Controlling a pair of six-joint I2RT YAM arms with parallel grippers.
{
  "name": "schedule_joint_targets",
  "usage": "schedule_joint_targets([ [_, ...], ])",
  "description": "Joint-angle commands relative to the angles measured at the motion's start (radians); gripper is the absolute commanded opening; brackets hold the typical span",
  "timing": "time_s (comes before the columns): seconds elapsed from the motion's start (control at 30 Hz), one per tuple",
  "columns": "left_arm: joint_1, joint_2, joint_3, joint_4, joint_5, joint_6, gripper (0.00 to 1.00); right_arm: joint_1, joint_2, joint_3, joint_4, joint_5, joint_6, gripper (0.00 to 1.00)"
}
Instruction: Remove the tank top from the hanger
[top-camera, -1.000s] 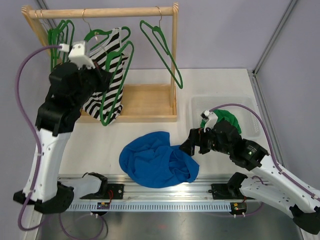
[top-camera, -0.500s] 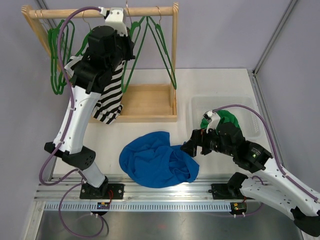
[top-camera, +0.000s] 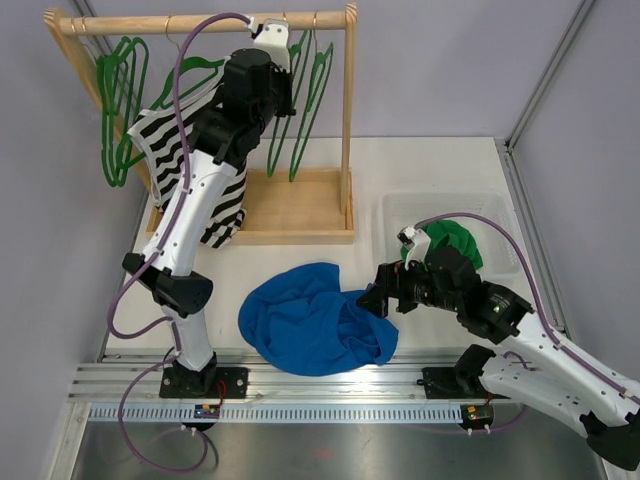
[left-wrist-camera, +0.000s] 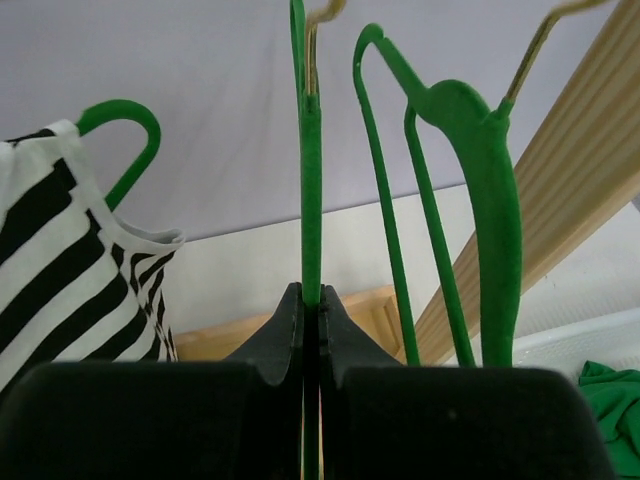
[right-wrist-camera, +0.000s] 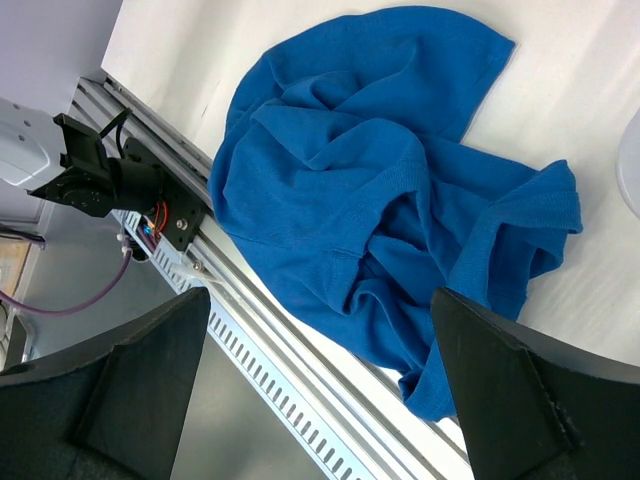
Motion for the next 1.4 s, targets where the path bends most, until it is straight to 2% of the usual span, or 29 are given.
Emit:
schedule_joint_targets([
  [0.0, -0.022, 0.002, 0.024, 0.05, -0.034, 0.035, 0.0, 0.002, 0.006, -0.016, 0.082, -0.031, -0.008, 0.99],
  [0.17, -0.04, -0.032, 0.0, 0.04, -0.028, 0.036, 0.0, 0.003, 0.078, -0.027, 0.128, -0.052, -0.011, 1.0],
  [0.3, -0.04, -0.093, -0.058, 0.048, -0.065, 0.035, 0.12, 0.003, 0.164, -0.022, 0.189, -0.063, -0.009, 1.0],
  [0.33, -0.04, -0.11, -0.087, 0.057, -0.071, 0.033, 0.26, 0.003, 0.181, -0.021, 0.199, -0.059, -0.011, 1.0],
  [0.43, -0.04, -0.172, -0.137, 0.051, -0.108, 0.021, 0.58, 0.008, 0.253, -0.004, 0.225, -0.033, -0.02, 0.99],
  [0.6, -0.039, -0.329, -0.236, 0.007, -0.153, -0.023, 0.75, 0.069, 0.367, 0.036, 0.265, 0.059, -0.078, 1.0],
  [0.63, -0.039, -0.36, -0.264, 0.002, -0.156, -0.034, 0.83, 0.074, 0.4, 0.038, 0.275, 0.059, -0.094, 0.99],
  [0.77, -0.039, -0.53, -0.409, -0.021, -0.15, -0.103, 0.99, 0.146, 0.492, 0.076, 0.311, 0.13, -0.118, 0.99],
  [0.93, -0.039, -0.814, -0.73, 0.025, -0.122, -0.218, 0.99, 0.229, 0.66, 0.163, 0.276, 0.23, -0.158, 0.99],
  [1.03, -0.039, -0.97, -0.906, 0.034, -0.111, -0.277, 0.99, 0.287, 0.823, 0.238, 0.217, 0.312, -0.173, 1.0],
  [1.13, -0.039, -1.102, -1.05, 0.016, -0.128, -0.306, 0.99, 0.33, 0.942, 0.298, 0.164, 0.407, -0.176, 0.99],
  [1.2, -0.039, -1.146, -1.098, -0.025, -0.137, -0.323, 0.99, 0.341, 0.988, 0.309, 0.165, 0.4, -0.18, 0.99],
  [1.3, -0.039, -1.218, -1.184, -0.076, -0.151, -0.33, 0.99, 0.359, 1.059, 0.329, 0.166, 0.385, -0.178, 0.9],
  [1.33, -0.039, -1.232, -1.219, -0.087, -0.154, -0.33, 0.99, 0.367, 1.08, 0.335, 0.168, 0.385, -0.177, 0.79],
  [1.37, -0.039, -1.245, -1.24, -0.09, -0.153, -0.33, 0.99, 0.371, 1.086, 0.337, 0.168, 0.394, -0.177, 0.71],
])
